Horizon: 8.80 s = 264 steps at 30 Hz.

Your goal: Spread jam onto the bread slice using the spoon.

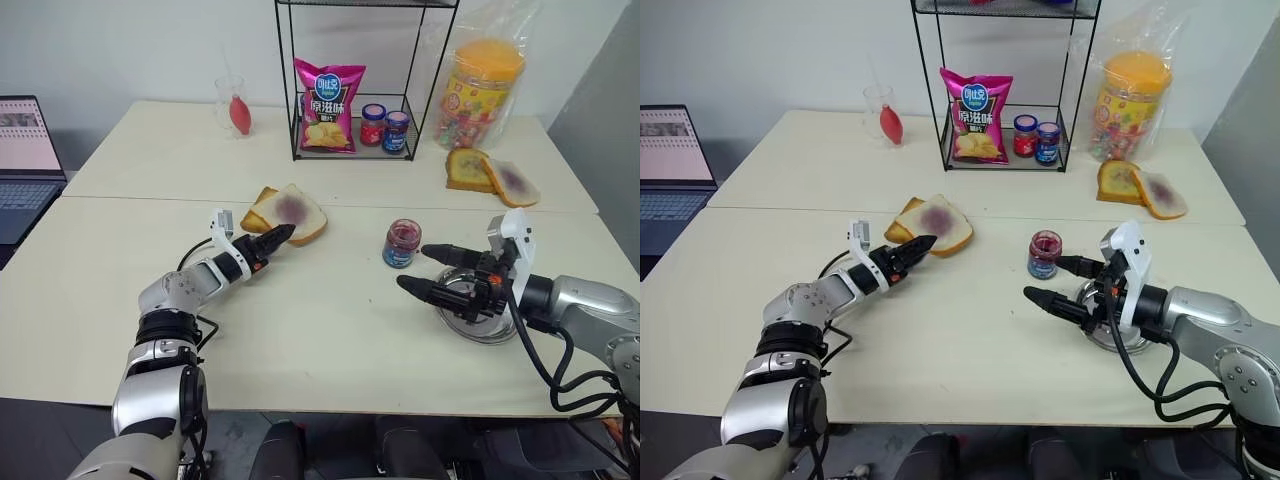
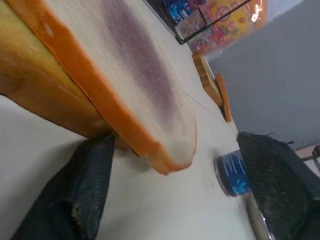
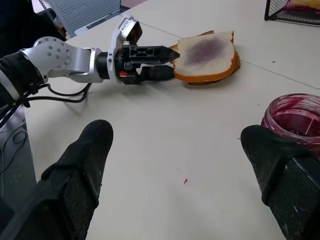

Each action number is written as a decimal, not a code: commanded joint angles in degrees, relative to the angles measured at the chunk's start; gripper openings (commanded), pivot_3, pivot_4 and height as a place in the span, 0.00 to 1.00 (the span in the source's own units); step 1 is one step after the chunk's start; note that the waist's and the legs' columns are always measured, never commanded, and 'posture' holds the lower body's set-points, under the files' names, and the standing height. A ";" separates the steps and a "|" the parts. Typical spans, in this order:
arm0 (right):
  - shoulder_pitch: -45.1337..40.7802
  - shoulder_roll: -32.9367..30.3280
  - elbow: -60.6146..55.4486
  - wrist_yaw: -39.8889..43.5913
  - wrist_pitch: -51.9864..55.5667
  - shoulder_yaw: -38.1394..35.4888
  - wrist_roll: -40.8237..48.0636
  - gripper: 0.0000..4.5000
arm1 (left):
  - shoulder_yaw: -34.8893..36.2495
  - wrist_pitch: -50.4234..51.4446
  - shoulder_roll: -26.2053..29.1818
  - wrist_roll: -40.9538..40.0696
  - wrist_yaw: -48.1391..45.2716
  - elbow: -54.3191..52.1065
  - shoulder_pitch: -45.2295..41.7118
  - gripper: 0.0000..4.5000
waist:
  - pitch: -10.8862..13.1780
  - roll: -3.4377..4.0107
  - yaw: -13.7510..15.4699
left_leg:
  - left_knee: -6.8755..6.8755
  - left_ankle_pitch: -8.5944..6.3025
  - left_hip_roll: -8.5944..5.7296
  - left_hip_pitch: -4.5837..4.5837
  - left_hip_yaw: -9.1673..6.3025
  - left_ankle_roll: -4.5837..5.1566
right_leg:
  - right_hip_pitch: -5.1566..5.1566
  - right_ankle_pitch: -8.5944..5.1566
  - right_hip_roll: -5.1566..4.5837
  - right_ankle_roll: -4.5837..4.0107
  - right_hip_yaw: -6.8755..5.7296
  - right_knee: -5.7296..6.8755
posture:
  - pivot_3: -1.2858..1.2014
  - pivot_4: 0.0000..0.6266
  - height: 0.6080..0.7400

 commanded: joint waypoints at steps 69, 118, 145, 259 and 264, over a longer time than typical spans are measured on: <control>3.97 -4.53 -1.92 1.17 -0.44 -5.76 6.35 1.00 | -29.49 3.03 19.95 13.60 -24.52 -32.38 12.74 0.01 | -0.03 0.11 0.15 | 0.08 0.02 0.05 -0.21 -0.15 0.02 | -0.30 -0.14 0.05 -0.26 -0.12 0.36 | 0.52 0.24 1.00; 26.87 13.32 17.76 -21.07 -2.41 -30.18 29.12 1.00 | -30.42 -19.89 9.69 19.36 -24.77 -50.06 4.73 0.99 | -0.07 0.23 -1.33 | -0.01 0.02 0.05 0.40 0.19 0.03 | 0.10 -0.14 0.09 -0.24 0.25 0.47 | 0.52 0.24 1.00; 8.89 21.16 39.39 -17.59 -12.00 -24.39 14.38 0.96 | -31.22 -21.99 9.35 20.92 -22.92 -52.13 8.65 0.99 | -0.10 0.29 -1.17 | 0.07 0.02 0.03 0.53 0.51 0.06 | 0.24 -0.14 0.09 -0.24 0.61 0.35 | 0.52 0.24 1.00; -26.19 28.04 30.77 -16.00 -2.86 -2.02 -24.60 0.01 | -22.70 -21.28 10.62 19.69 -17.89 -43.77 4.84 1.00 | 0.03 0.47 -1.87 | 0.07 0.03 0.02 -0.44 0.26 0.05 | -0.68 0.19 0.12 -0.29 0.40 0.45 | 0.52 0.24 1.00; -27.60 30.39 31.17 -19.29 0.14 -7.02 -21.00 0.01 | -22.83 -21.85 10.56 19.85 -17.93 -43.19 4.62 1.00 | 0.03 0.47 -1.89 | 0.06 0.03 0.03 -0.44 0.22 0.05 | -0.68 0.20 0.12 -0.30 0.35 0.46 | 0.52 0.24 1.00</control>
